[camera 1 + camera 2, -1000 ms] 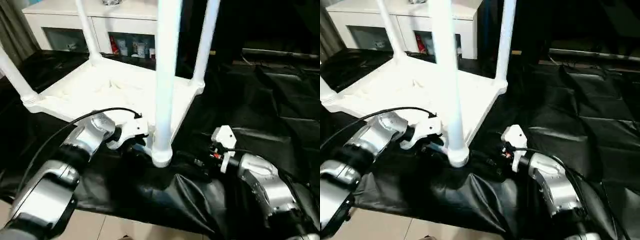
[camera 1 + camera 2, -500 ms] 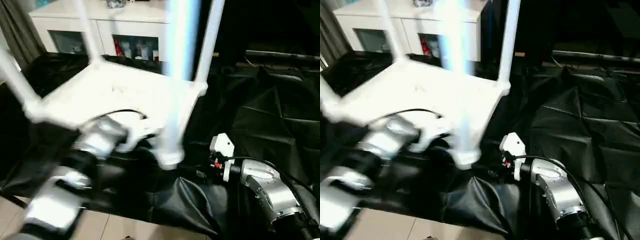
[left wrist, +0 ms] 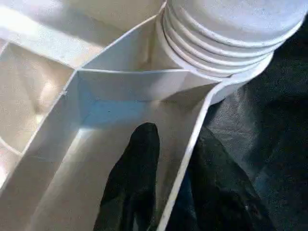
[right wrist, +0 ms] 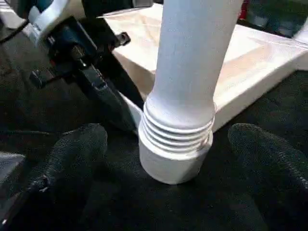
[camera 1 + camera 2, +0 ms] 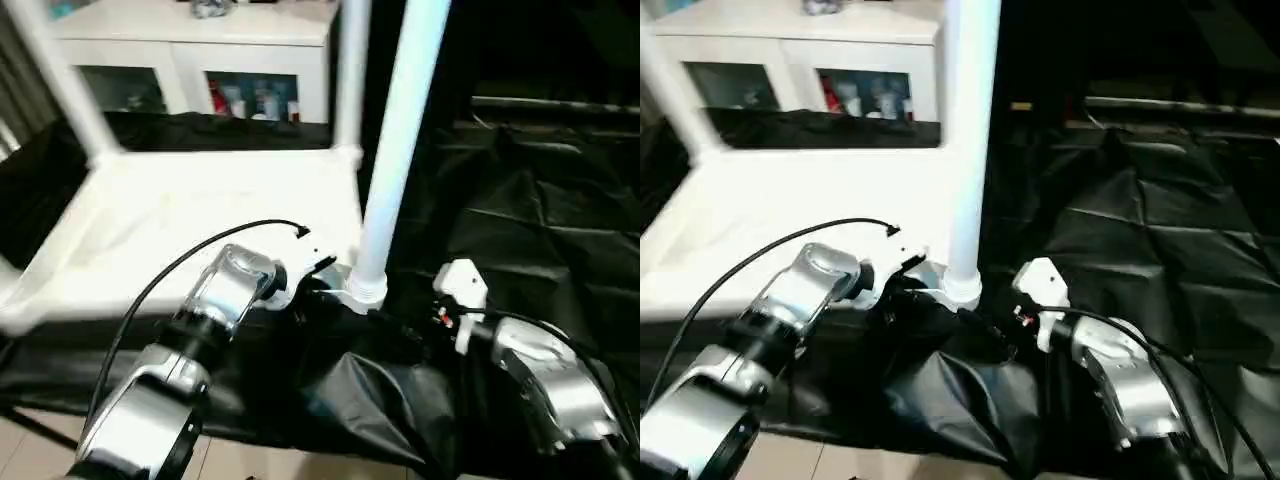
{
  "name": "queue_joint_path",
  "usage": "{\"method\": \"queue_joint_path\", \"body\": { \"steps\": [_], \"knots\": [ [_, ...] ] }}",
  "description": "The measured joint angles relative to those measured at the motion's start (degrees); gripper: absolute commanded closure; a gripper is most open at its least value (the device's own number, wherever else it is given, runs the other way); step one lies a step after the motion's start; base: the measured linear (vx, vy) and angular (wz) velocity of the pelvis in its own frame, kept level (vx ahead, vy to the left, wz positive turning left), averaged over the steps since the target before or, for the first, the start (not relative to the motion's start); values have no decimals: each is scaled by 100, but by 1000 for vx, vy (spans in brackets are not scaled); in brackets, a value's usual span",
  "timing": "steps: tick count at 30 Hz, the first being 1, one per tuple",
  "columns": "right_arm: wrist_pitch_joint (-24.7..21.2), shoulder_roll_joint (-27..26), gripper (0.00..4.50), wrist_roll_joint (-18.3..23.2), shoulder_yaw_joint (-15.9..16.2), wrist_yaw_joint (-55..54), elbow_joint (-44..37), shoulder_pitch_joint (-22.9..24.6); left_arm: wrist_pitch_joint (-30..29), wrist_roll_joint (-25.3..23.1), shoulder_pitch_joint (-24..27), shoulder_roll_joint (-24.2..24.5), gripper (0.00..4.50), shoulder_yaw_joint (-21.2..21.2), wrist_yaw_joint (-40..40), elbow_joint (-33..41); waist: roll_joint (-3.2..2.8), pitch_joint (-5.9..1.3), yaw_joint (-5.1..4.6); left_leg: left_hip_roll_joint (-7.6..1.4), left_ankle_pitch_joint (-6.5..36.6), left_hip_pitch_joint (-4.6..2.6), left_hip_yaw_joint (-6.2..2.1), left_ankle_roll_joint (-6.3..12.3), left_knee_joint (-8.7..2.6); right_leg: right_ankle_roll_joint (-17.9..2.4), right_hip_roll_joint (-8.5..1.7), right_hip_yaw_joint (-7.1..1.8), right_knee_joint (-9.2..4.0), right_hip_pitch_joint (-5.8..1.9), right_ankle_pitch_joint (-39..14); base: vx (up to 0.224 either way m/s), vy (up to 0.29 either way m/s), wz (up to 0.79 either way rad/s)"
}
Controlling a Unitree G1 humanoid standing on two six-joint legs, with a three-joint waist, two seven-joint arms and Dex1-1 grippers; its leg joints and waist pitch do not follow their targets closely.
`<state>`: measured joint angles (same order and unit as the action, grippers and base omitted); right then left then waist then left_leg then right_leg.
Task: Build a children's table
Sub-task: Rotate table base, then rotate leg to tighten
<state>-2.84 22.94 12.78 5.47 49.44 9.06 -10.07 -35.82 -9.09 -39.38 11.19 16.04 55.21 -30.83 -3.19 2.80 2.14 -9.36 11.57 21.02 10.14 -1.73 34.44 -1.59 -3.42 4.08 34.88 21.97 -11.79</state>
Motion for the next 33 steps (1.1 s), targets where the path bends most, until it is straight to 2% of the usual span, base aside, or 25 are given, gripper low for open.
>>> {"method": "queue_joint_path", "body": {
  "steps": [4,5,6,10,11,17,22,33],
  "knots": [
    [-301,152,0,181,-63,146,-373,81,-76,148,466,343,378,73,367,820,8,10,-20,-8,-1,1,-1,0,-12,5,6,6,0,6,-5,0,0,0],
    [-362,202,0,228,-62,185,-444,90,69,177,600,480,328,114,527,1013,10,12,-16,-8,-1,4,-2,0,-15,6,6,7,0,9,-7,0,0,0],
    [-437,274,0,253,-58,244,-500,90,202,221,698,640,316,173,727,1211,11,15,5,-10,-2,4,-6,-2,-16,8,7,12,0,13,-10,0,0,0],
    [-544,356,0,268,-23,415,-734,68,312,462,780,824,316,160,1009,1782,16,18,87,-8,-1,16,-6,-1,-5,6,4,9,0,30,-9,0,0,0],
    [-558,370,0,268,5,433,-773,74,363,515,778,886,277,113,1059,1868,17,18,99,-7,-1,14,-4,-1,-5,7,3,8,-1,30,-9,0,0,0],
    [-808,492,0,347,85,549,-1013,270,1007,657,781,1091,277,24,1169,1792,26,24,135,-7,-2,13,-4,-3,-5,7,3,8,0,28,-9,0,0,0],
    [-839,494,0,358,152,603,-1064,310,1303,697,753,1346,277,136,1485,1636,24,23,105,-7,-2,10,-4,-4,-5,8,4,7,4,28,-9,0,0,0],
    [-846,489,0,337,153,549,-1064,233,1887,514,716,1345,277,366,1424,823,21,21,123,-7,-2,9,-4,-5,-4,7,4,7,7,27,-9,0,0,0]
  ]
}}
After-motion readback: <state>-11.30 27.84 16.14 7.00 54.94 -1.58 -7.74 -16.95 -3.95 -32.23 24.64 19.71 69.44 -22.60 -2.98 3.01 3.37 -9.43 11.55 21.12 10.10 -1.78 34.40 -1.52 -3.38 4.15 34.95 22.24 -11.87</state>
